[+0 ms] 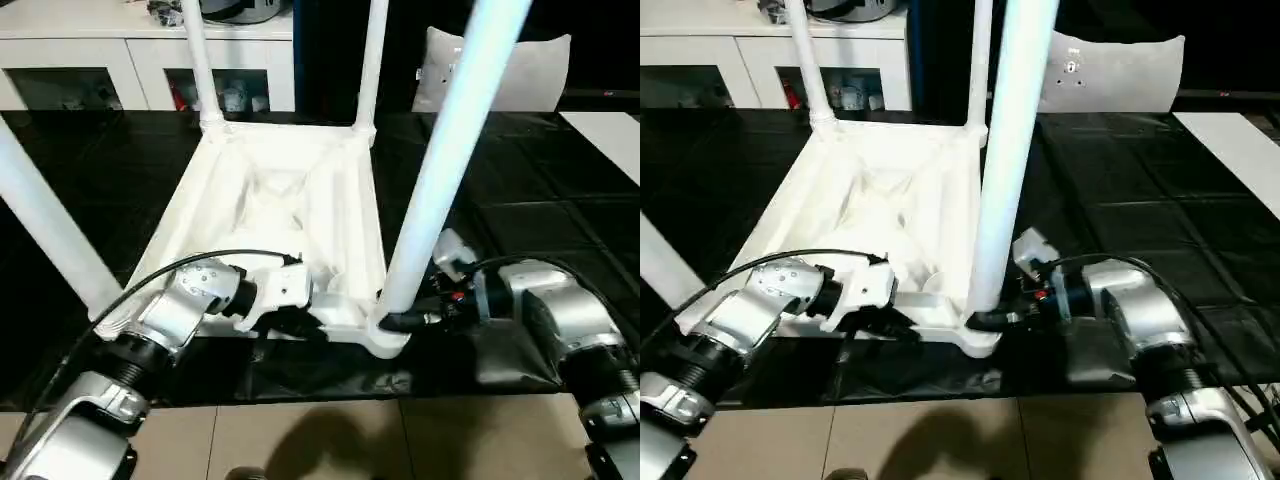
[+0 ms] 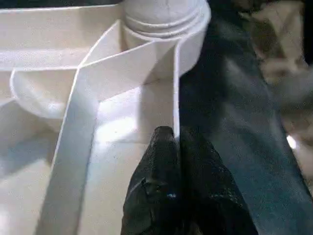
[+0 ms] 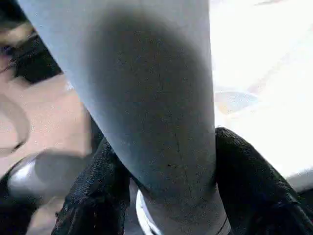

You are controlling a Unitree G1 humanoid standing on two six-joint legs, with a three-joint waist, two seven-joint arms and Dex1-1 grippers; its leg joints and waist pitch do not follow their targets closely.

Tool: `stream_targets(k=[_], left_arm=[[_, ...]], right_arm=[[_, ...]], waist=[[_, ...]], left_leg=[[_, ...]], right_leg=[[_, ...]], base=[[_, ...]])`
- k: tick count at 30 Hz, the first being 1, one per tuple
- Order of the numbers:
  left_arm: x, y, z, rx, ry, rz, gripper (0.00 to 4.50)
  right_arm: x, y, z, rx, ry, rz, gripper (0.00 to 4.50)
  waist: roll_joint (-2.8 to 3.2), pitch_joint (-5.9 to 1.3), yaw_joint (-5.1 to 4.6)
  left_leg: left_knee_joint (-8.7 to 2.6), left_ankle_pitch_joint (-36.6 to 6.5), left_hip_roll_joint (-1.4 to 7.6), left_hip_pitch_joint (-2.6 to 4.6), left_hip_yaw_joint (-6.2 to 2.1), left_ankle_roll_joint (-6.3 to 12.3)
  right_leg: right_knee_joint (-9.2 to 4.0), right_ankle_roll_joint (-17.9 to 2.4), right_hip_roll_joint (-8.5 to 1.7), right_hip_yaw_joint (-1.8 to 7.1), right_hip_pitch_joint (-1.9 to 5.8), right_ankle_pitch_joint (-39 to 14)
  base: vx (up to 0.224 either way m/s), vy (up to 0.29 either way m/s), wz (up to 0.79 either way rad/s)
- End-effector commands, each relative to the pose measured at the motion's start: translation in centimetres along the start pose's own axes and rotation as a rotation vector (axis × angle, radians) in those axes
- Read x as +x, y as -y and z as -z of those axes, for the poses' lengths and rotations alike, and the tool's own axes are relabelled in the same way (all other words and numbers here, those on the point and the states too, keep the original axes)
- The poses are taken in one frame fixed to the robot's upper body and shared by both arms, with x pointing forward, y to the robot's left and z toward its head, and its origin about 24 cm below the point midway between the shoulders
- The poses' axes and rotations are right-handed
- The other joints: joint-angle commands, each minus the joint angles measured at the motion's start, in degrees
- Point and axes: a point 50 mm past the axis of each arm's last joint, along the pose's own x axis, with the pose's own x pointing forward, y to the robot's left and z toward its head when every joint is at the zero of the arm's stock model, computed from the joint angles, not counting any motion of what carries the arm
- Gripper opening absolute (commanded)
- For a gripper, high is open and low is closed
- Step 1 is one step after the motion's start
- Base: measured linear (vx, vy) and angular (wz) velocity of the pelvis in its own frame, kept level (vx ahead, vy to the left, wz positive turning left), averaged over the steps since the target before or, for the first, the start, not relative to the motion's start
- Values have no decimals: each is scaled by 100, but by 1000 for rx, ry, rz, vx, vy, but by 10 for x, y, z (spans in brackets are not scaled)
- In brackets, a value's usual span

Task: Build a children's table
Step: Rotate leg to tighten

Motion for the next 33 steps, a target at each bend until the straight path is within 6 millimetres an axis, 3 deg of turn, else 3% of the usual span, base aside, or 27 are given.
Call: stream_targets(k=[1,2,3,4,5,6,7,8,9,10,11,12,13,14,15,16,17,19,22,29,33], left_arm=[[14,-3,-15,-22,67,-72,0],[16,-8,-16,-45,68,-139,0],[18,-14,-17,-82,73,-217,0],[20,-19,-18,-124,81,-270,0],[20,-19,-18,-124,81,-270,0],[21,-22,-18,-157,84,-312,0],[23,-26,-20,-197,83,-367,0],[25,-30,-22,-226,81,-413,0],[27,-31,-24,-239,79,-436,0],[33,-33,-30,-249,76,-461,0],[34,-33,-31,-248,76,-463,0],[36,-33,-34,-243,77,-462,0],[40,-32,-37,-216,72,-452,0],[41,-32,-38,-206,69,-448,0],[41,-32,-38,-198,63,-444,0],[41,-31,-37,-185,56,-433,0],[41,-30,-37,-177,51,-426,0],[39,-29,-34,-166,41,-408,0],[35,-26,-29,-116,16,-360,0],[21,-22,-16,-45,-62,-248,0],[15,-16,-14,37,-71,-133,0]], right_arm=[[18,-1,-9,4,62,56,213],[21,5,-9,15,82,161,212],[25,12,-9,56,113,276,211],[28,17,-9,108,132,361,210],[28,17,-9,108,132,361,210],[30,21,-8,126,124,431,209],[34,26,-5,174,120,525,209],[37,28,-3,211,117,603,209],[40,29,-3,226,125,643,209],[47,29,-4,200,130,699,209],[49,28,-5,178,126,707,209],[52,26,-5,156,125,703,209],[57,22,-6,162,139,679,263],[59,21,-6,170,144,673,276],[59,20,-6,176,150,667,276],[59,17,-8,165,157,644,283],[58,15,-9,155,159,627,297],[53,13,-11,126,164,596,321],[40,15,-10,91,157,555,344],[4,19,-8,-48,90,442,415],[-9,13,-12,-102,55,282,415]], waist=[[-28,-465,-90],[-30,-460,-175],[-7,-462,-218],[64,-475,-368],[98,-475,-390],[148,-479,-429],[149,-457,-418],[28,-378,-487],[-98,-328,-546],[-102,-435,-558],[-55,-487,-567],[97,-552,-539],[145,-540,-551],[139,-533,-551],[113,-516,-554],[74,-488,-563],[77,-490,-550],[106,-517,-538],[104,-527,-528],[81,-534,-469],[61,-535,-399]], left_leg=[[-315,-695,-117,-99,195,342],[-292,-842,-134,-115,194,355],[-289,-901,-113,-110,189,374],[-347,-1071,85,-140,91,431],[-415,-1216,237,-145,26,477],[-625,-1614,595,-163,-139,558],[-700,-1751,687,-124,-189,518],[-494,-1723,238,27,51,294],[-214,-1515,-204,114,235,234],[-152,-1103,-429,-62,328,531],[-196,-1005,-361,-146,280,581],[-284,-733,-134,-221,154,653],[-388,-636,160,-163,29,763],[-412,-641,207,-157,5,761],[-392,-672,141,-131,50,697],[-353,-690,-167,-107,169,523],[-358,-664,-198,-106,177,535],[-387,-518,-151,-116,147,606],[-395,-414,-105,-125,122,650],[-388,-368,-116,-121,140,711],[-387,-328,-122,-116,151,739]], right_leg=[[-596,826,-200,131,466,-2971],[-662,984,-169,34,493,-3056],[-689,1045,-159,6,501,-3082],[-690,1011,-221,-30,608,-3011],[-590,926,-258,45,655,-2899],[-142,655,-365,319,743,-2405],[10,500,-422,493,707,-2172],[-411,402,-428,483,482,-2779],[-698,730,-323,229,304,-3606],[-778,1375,-193,-36,434,-4077],[-775,1528,-178,-87,537,-3768],[-712,1486,-202,-22,651,-2991],[-579,1044,-298,132,630,-2407],[-500,861,-323,198,613,-2238],[-539,750,-329,206,574,-2253],[-622,651,-291,111,545,-2600],[-638,680,-268,99,544,-2634],[-619,681,-263,113,564,-2464],[-566,562,-282,164,566,-2252],[-526,458,-284,196,562,-2295],[-508,424,-283,215,557,-2291]], base=[[0,0,0],[0,0,0],[0,0,0],[0,0,0],[0,0,0],[0,0,0],[0,0,0],[0,0,0],[0,0,0],[0,0,0],[3,-22,-20],[0,0,0],[0,0,0],[0,0,0],[0,0,0],[0,0,0],[0,0,0],[0,0,0],[0,0,0],[0,0,0],[0,0,0]])
